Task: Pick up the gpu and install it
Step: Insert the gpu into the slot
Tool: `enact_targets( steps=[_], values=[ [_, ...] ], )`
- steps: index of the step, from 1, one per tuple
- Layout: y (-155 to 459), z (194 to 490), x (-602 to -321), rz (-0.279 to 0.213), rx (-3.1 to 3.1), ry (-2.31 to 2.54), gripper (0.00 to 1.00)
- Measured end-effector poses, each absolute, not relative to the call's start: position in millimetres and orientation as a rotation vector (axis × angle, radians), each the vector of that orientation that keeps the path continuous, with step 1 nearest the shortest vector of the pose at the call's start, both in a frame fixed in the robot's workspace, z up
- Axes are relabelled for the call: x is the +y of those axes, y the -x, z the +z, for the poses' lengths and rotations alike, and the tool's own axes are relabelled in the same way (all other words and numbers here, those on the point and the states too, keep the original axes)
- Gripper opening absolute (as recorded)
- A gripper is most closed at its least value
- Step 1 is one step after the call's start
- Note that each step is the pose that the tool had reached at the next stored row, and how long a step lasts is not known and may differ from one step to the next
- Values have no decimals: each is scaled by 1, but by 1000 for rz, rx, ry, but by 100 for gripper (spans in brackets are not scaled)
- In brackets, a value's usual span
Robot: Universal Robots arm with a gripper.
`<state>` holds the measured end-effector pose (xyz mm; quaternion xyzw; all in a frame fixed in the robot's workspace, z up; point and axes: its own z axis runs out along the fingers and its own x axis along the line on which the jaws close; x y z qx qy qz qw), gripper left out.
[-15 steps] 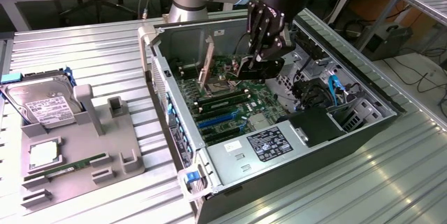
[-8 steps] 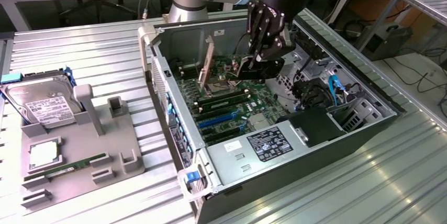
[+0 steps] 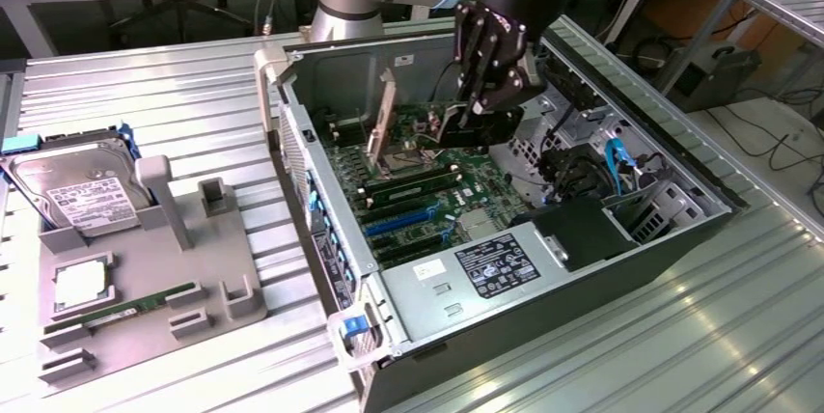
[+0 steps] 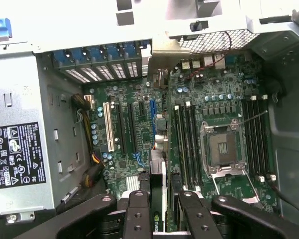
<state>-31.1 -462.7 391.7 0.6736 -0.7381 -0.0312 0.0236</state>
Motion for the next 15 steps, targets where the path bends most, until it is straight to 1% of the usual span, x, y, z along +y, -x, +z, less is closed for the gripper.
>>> enact_targets(
  steps=[15],
  values=[
    [31, 390, -463, -83, -1902, -2427, 26]
  ],
)
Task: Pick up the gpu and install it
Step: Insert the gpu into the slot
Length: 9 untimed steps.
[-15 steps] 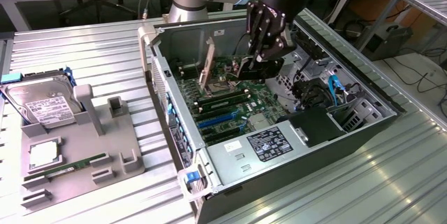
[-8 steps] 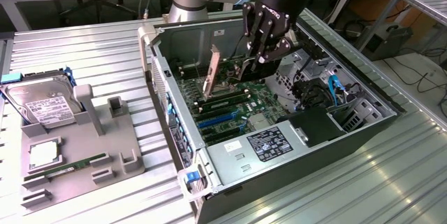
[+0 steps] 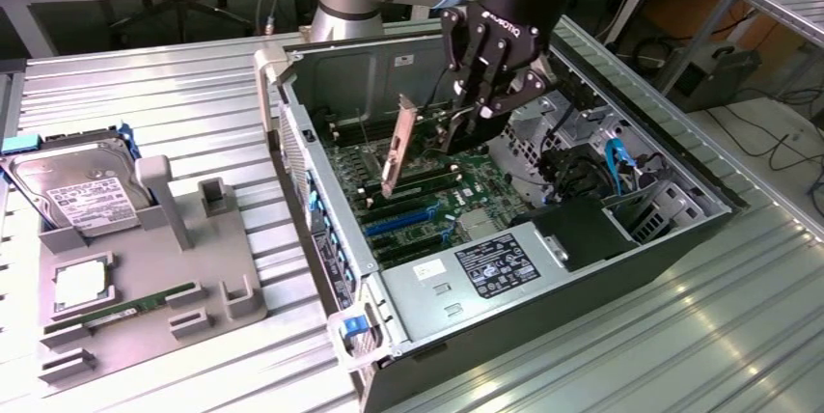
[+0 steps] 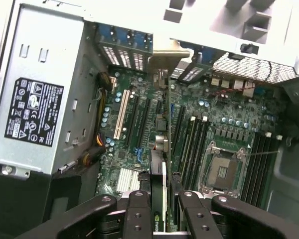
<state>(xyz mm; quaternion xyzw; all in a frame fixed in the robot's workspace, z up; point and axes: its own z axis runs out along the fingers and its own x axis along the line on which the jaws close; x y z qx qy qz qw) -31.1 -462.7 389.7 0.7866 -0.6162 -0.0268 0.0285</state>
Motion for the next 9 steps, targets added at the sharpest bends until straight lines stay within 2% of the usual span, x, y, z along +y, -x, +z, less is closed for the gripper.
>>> enact_targets(
  steps=[9],
  values=[
    [31, 383, -463, -79, -1902, -2429, 26]
  ],
)
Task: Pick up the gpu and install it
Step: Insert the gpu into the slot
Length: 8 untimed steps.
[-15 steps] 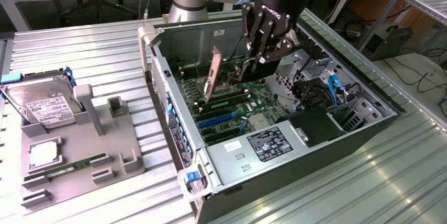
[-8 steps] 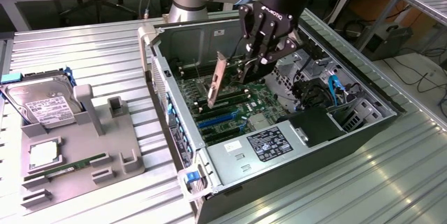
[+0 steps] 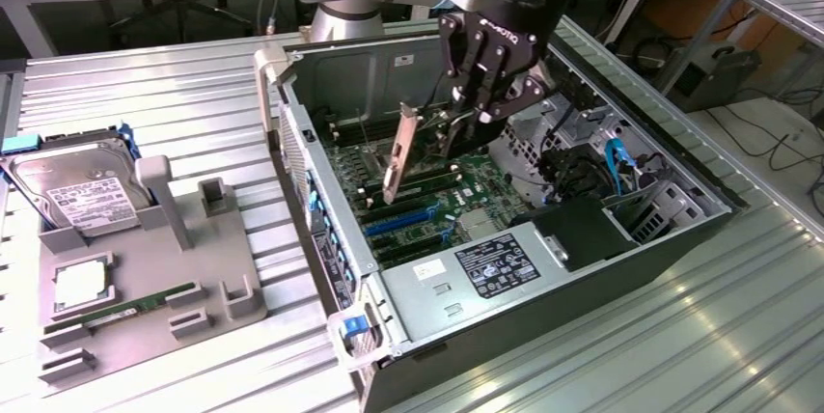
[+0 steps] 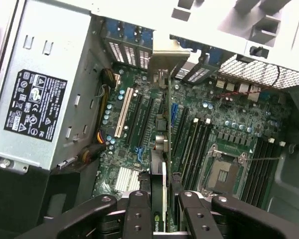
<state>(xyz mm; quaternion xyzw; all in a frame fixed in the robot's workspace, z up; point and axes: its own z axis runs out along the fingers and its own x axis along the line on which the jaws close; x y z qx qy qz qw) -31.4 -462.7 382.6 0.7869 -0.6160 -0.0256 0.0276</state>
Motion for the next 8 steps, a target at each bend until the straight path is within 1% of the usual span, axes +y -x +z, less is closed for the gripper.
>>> enact_targets(
  steps=[8],
  values=[
    [32, 365, -463, -85, -2059, -2302, 26]
  ],
)
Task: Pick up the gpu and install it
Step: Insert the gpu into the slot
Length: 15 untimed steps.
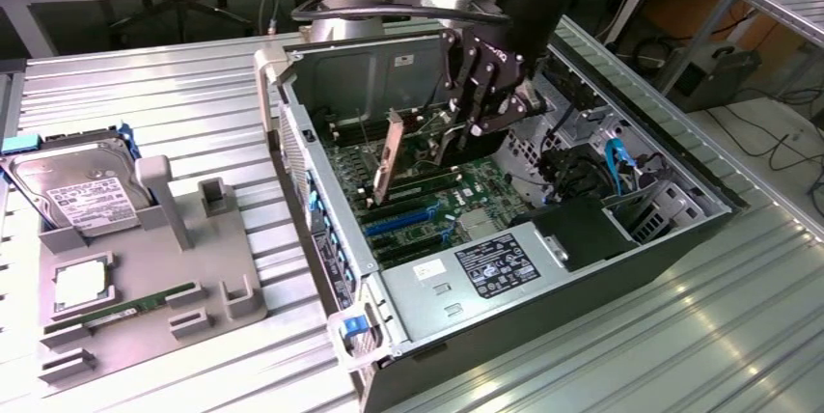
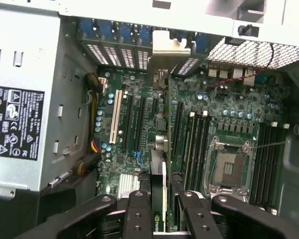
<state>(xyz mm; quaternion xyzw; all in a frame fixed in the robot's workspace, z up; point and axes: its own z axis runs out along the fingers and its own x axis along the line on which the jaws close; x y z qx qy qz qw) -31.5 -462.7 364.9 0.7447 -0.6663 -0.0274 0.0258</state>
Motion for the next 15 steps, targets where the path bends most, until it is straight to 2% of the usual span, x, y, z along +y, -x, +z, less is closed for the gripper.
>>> enact_targets(
  steps=[4, 15],
  values=[
    [36, 356, -463, -85, -2090, -2276, 26],
    [36, 356, -463, -85, -2090, -2276, 26]
  ],
)
